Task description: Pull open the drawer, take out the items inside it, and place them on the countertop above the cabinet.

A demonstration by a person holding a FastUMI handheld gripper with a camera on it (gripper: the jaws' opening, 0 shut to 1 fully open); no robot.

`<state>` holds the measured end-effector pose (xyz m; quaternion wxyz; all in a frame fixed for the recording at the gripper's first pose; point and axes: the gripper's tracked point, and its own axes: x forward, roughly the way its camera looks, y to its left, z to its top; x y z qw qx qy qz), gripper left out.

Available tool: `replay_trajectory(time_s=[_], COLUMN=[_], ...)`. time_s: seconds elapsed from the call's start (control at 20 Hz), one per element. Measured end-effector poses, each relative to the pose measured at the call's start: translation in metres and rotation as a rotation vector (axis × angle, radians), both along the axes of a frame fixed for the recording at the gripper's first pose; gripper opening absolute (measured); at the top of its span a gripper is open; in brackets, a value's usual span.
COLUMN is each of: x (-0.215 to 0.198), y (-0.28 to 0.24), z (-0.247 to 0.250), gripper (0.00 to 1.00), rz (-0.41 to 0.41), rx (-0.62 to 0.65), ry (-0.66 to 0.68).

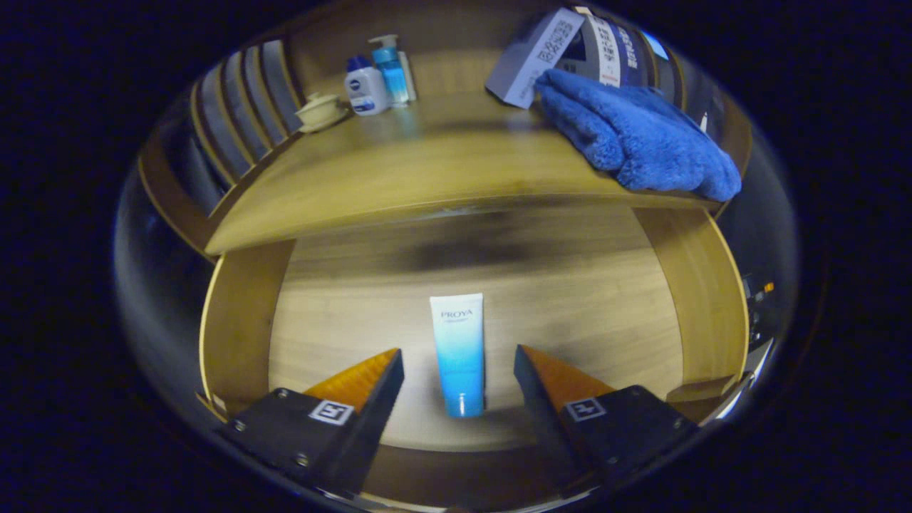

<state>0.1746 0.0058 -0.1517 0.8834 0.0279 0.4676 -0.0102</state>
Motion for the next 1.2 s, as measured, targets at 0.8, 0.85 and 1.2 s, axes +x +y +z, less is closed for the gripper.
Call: replay_trajectory(time_s=[0.8, 0.85, 1.2], x=[0.007, 0.009, 0.031], y=[0.006, 0.006, 0.008], z=[-0.014, -0.012, 0.027], gripper=[0.35, 0.35, 0.34], rz=[0.132, 0.144, 0.167], rx=[-0.025, -0.022, 0.016], ry=[-0.025, -0.045, -0.360])
